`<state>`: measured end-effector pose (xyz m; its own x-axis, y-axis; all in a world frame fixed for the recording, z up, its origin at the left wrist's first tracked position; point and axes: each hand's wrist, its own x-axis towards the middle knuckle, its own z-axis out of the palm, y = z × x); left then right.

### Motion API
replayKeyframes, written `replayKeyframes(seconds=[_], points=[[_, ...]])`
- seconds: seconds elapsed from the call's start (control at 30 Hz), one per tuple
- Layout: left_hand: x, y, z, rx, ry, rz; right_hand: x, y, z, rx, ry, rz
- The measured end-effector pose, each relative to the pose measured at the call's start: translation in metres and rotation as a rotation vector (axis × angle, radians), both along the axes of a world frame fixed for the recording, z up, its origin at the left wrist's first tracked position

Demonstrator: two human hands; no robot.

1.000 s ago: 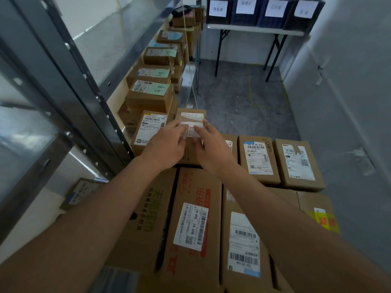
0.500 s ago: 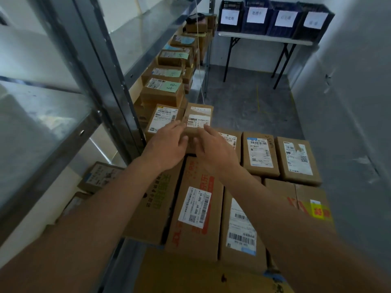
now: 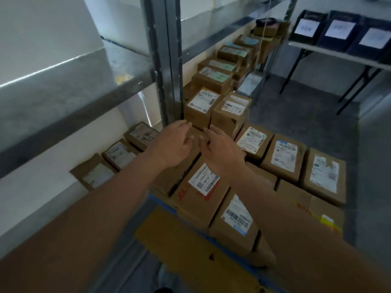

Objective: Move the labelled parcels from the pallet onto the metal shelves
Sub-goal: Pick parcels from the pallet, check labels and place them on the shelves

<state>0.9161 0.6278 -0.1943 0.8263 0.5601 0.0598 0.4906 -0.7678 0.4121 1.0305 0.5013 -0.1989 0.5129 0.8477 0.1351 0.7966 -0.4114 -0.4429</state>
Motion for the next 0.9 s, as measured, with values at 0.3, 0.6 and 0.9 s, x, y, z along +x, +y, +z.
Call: replayKeyframes(seconds=[0.3, 0.6, 0.9], points=[[-0.101, -0.011, -0.013, -0.092, -0.012, 0.189, -0.064, 0.017, -0.02, -0.005, -0.002, 0.24], [-0.201, 0.006, -0.044, -0.125, 0.016, 0.329, -0.148, 0.059, -0.038, -0.004, 0.064, 0.406], [-0.267, 0.027, -0.073, -0.114, 0.068, 0.335, -0.213, 0.087, -0.069, -0.098, 0.083, 0.411]])
